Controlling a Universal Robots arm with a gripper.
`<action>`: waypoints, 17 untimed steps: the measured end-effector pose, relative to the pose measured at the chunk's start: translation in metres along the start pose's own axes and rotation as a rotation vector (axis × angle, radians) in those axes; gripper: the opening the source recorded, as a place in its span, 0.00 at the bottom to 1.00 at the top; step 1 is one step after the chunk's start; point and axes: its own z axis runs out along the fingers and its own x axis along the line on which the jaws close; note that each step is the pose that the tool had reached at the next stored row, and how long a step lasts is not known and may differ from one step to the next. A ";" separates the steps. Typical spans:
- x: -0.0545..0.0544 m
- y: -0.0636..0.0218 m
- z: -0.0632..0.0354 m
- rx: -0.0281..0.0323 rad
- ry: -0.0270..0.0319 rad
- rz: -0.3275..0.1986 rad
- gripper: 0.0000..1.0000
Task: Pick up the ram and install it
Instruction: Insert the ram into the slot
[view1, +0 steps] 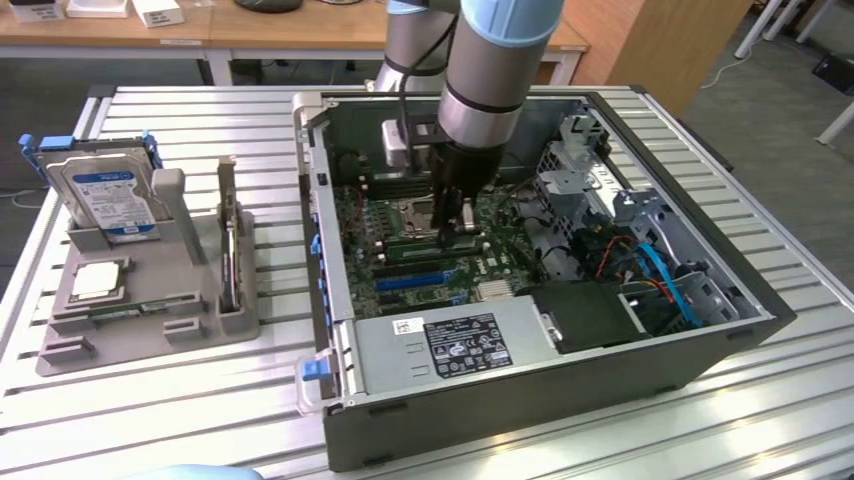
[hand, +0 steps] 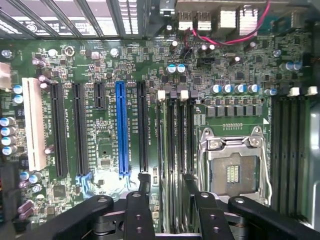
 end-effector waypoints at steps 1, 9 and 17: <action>0.000 0.0000 -0.0019 0.0000 -0.0001 0.000 0.39; -0.002 0.0001 -0.0224 -0.0004 0.0000 0.000 0.39; -0.003 0.0002 -0.0424 -0.0007 0.0001 0.000 0.39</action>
